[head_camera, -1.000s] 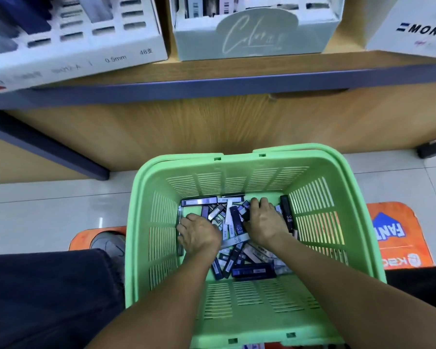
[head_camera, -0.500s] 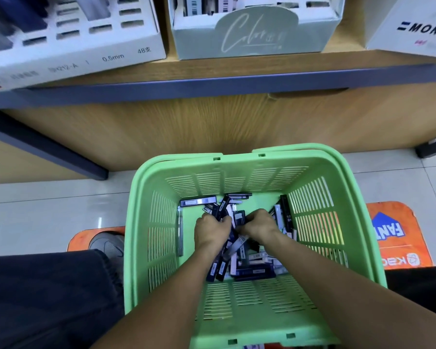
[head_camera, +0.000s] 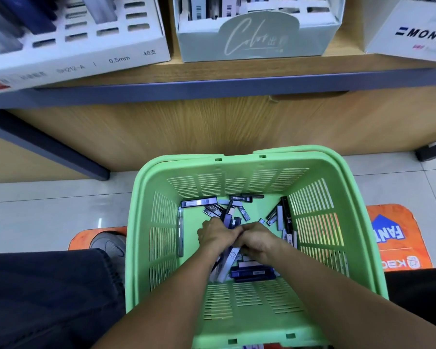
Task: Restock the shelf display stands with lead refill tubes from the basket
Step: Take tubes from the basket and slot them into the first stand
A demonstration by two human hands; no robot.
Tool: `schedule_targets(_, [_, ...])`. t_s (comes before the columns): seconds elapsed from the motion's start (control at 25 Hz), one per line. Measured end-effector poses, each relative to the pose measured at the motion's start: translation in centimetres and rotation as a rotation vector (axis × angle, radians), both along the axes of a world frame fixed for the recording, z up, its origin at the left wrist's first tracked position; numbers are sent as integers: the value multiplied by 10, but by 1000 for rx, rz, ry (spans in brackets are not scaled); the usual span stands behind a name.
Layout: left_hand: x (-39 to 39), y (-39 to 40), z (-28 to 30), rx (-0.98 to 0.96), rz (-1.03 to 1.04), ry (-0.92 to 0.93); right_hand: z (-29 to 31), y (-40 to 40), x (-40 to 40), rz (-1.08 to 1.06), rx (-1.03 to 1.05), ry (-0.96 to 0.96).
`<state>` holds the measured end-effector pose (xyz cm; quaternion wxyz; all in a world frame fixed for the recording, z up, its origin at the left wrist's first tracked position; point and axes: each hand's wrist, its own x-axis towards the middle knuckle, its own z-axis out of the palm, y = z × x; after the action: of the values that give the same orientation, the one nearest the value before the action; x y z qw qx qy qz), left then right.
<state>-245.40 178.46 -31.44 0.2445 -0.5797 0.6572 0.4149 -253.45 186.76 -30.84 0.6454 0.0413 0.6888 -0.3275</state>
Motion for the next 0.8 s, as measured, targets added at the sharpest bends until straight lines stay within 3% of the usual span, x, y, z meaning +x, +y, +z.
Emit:
schedule_targets(0.16, [11, -6, 4, 119, 206, 152, -5, 1, -2, -136, -109, -130])
schedule_targets(0.36, [27, -12, 3, 364, 581, 372, 7, -4, -20, -52, -194, -148])
schedule_targets(0.48, [27, -20, 9, 342, 523, 376, 17, -3, -36, 98, -187, -30])
schedule_targets(0.64, [31, -22, 19, 352, 457, 392, 29, -8, -48, 125, -186, 286])
schedule_targets(0.8, [36, -19, 35, 380, 385, 502, 44, -19, -39, 133, -323, 312])
